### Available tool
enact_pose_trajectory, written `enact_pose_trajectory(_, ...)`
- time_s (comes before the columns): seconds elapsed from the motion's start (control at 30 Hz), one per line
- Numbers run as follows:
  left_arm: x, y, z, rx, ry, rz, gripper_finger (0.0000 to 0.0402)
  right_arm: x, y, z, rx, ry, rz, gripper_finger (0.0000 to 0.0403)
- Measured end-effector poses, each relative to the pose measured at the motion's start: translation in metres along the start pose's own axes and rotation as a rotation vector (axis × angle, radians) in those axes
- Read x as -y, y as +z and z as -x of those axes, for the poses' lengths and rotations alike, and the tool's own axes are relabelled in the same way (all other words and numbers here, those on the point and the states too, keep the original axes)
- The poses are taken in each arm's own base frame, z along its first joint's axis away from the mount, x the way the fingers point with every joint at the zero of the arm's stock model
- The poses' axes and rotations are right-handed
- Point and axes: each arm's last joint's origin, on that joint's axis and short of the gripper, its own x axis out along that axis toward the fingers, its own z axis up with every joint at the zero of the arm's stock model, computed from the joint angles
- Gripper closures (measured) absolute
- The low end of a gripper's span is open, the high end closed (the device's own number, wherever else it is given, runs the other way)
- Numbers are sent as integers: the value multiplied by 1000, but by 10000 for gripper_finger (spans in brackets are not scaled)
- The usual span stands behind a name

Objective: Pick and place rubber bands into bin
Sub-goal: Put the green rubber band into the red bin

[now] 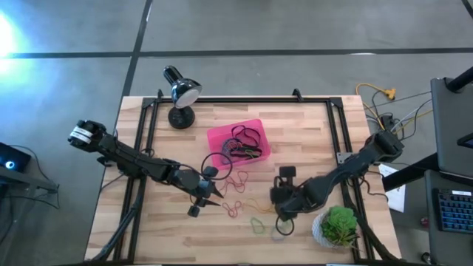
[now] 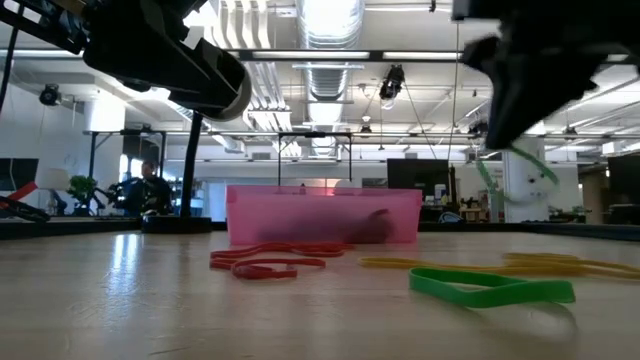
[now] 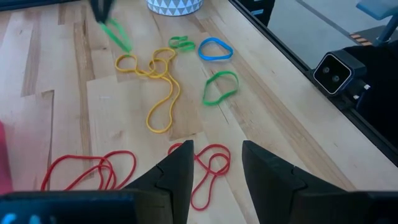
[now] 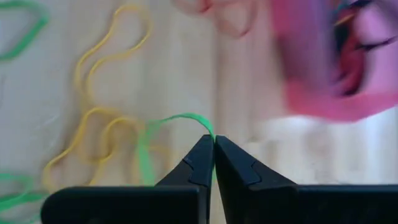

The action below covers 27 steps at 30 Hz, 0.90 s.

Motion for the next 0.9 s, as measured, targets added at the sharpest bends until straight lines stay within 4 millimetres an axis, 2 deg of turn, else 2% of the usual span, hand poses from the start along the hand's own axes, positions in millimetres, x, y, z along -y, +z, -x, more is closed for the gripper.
enact_pose_trajectory(0.2,0,0,0,0,0,2,281,22,29,21,107,-200,109,395)
enact_pose_trajectory(0.37,0,0,0,0,0,3,281,58,53,22,124,-323,121,395)
enact_pose_trajectory(0.5,0,0,0,0,0,4,281,94,66,10,108,-367,64,395)
enact_pose_trajectory(0.63,0,0,0,0,0,4,281,133,71,-11,90,-375,-9,394)
enact_pose_trajectory(0.8,0,0,0,0,0,4,281,179,68,-40,115,-267,-139,394)
enact_pose_trajectory(0.9,0,0,0,0,0,4,281,200,63,-54,147,-182,-218,394)
